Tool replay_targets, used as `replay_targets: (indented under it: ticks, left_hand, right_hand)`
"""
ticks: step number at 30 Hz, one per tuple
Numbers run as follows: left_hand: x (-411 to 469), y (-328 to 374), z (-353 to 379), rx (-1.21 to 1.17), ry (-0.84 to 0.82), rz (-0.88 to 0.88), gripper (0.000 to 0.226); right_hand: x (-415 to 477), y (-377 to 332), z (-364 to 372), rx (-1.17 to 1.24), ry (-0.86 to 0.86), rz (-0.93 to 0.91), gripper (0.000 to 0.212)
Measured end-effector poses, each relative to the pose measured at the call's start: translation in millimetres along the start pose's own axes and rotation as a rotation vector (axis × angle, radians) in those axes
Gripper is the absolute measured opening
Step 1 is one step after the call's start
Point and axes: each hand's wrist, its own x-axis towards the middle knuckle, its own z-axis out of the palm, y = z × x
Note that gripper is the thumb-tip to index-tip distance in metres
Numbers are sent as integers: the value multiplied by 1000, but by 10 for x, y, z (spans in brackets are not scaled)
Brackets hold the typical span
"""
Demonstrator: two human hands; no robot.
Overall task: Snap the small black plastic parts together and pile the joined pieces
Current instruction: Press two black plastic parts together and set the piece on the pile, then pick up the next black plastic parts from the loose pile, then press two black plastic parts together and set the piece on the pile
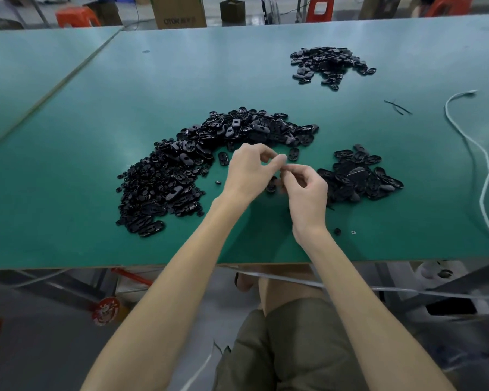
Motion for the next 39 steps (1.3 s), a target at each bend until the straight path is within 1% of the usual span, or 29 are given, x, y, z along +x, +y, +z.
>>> replay_targets:
  ticks: [2, 3, 5, 6, 9, 10, 12, 17, 23, 26, 27, 30, 31, 35, 38, 39]
  left_hand:
    - [-8, -78, -29, 48, 8, -33, 24]
    - [-17, -111, -35, 114, 1, -39, 24]
    - [-36, -175, -21, 261, -49, -63, 29]
    - [-45, -188, -13, 298, -70, -71, 29]
    - [-61, -156, 2, 324, -89, -50, 16]
    - [-68, -135, 5, 335, -100, -41, 15]
    - [-94, -104, 13, 349, -106, -27, 15]
    - [-200, -108, 31, 334, -18, 8, 23]
    - [-288, -133, 35, 437, -90, 78, 38]
    - [-291, -92, 52, 476, -50, 124, 25]
    - [-296, -85, 61, 438, -30, 138, 22]
    - [-308, -147, 65, 82, -39, 73, 22]
    - [-310, -180, 63, 6, -52, 55, 21]
    - [-291, -276, 75, -56, -58, 55, 19]
    - [-284, -297, 66, -125, -9, 45, 17]
    - [-285, -300, 64, -143, 6, 46, 16]
  right_hand:
    - [-2, -1, 4, 22, 19, 7, 13]
    - [-3, -3, 4, 27, 25, 13, 13]
    - [-2, -10, 6, 23, 26, 18, 13]
    - [-3, -13, 9, 20, 25, 19, 13]
    - [-7, -15, 11, 13, 29, 17, 13]
    - [-9, -16, 9, 8, 33, 17, 12]
    - [-8, -16, 4, 2, 36, 19, 12]
    - [-18, -13, -8, 6, 35, 26, 12]
    - [0, -3, 1, 44, 57, 26, 15]
    - [5, 6, 2, 38, 63, 24, 15]
    - [7, 5, -1, 40, 65, 24, 15]
    - [7, 0, -5, 56, 63, 27, 14]
    - [3, 0, -5, 61, 62, 28, 14]
    - [5, 17, -6, 69, 57, 23, 9]
    - [2, 12, -13, 77, 11, 14, 0]
    - [-3, 8, -17, 81, -14, 10, 4]
